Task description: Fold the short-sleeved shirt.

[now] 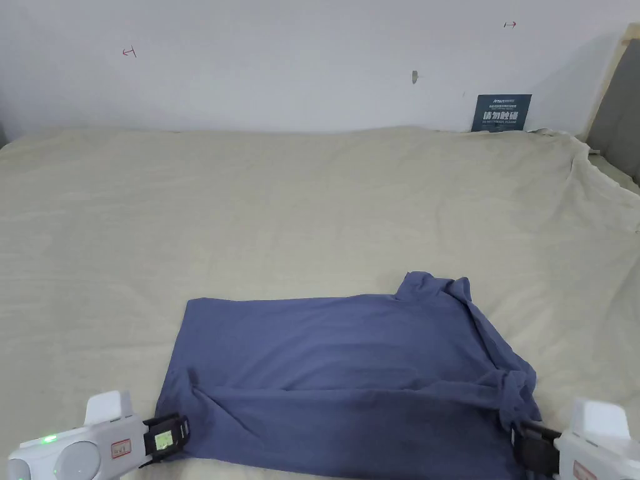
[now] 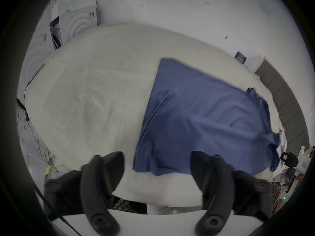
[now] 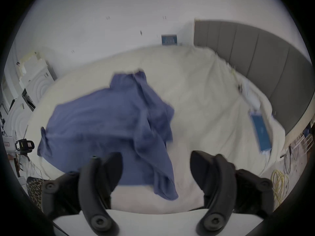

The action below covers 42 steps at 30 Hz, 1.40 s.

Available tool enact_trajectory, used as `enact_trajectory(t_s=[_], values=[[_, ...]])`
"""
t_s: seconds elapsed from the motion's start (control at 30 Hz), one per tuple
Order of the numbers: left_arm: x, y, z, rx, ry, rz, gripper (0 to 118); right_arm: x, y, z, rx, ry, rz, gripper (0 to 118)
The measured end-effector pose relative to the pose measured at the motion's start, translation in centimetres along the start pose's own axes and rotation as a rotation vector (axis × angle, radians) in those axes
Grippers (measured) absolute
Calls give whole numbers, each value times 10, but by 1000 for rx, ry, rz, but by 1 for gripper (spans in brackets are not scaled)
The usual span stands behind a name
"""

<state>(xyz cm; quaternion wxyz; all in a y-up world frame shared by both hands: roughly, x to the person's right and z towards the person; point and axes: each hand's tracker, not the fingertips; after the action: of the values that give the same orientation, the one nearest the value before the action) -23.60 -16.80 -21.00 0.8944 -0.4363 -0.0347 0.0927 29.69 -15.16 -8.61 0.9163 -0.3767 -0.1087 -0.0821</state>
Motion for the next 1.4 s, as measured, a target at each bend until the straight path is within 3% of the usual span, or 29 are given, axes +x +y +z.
enact_trajectory(t_s=[0.03, 0.33, 0.47, 0.5, 0.57, 0.67, 0.7, 0.73, 1.03, 1.4], values=[[5, 4, 10, 45, -10, -5, 95, -4, 9, 10, 44, 5, 8, 89], [65, 41, 90, 418, 24, -158, 96, -42, 70, 89, 385, 54, 47, 89], [84, 40, 102, 550, 52, -214, 94, -60, 74, 103, 485, 11, 104, 86], [88, 38, 104, 582, 58, -220, 90, -64, 73, 106, 502, 3, 118, 81], [95, 34, 111, 637, 39, -238, 78, -70, 73, 110, 529, 5, 126, 67], [100, 30, 116, 682, -2, -270, 30, -76, 73, 114, 559, 2, 134, 31], [102, 29, 118, 693, -5, -273, 8, -77, 73, 115, 566, 6, 135, 6], [103, 28, 119, 703, -22, -274, 0, -79, 73, 115, 575, 5, 134, 0], [102, 42, 109, 694, -63, -226, 0, -84, 82, 107, 593, 22, 144, 0], [86, 125, 24, 452, -47, -275, 0, -90, 109, 61, 544, 38, 155, 0]])
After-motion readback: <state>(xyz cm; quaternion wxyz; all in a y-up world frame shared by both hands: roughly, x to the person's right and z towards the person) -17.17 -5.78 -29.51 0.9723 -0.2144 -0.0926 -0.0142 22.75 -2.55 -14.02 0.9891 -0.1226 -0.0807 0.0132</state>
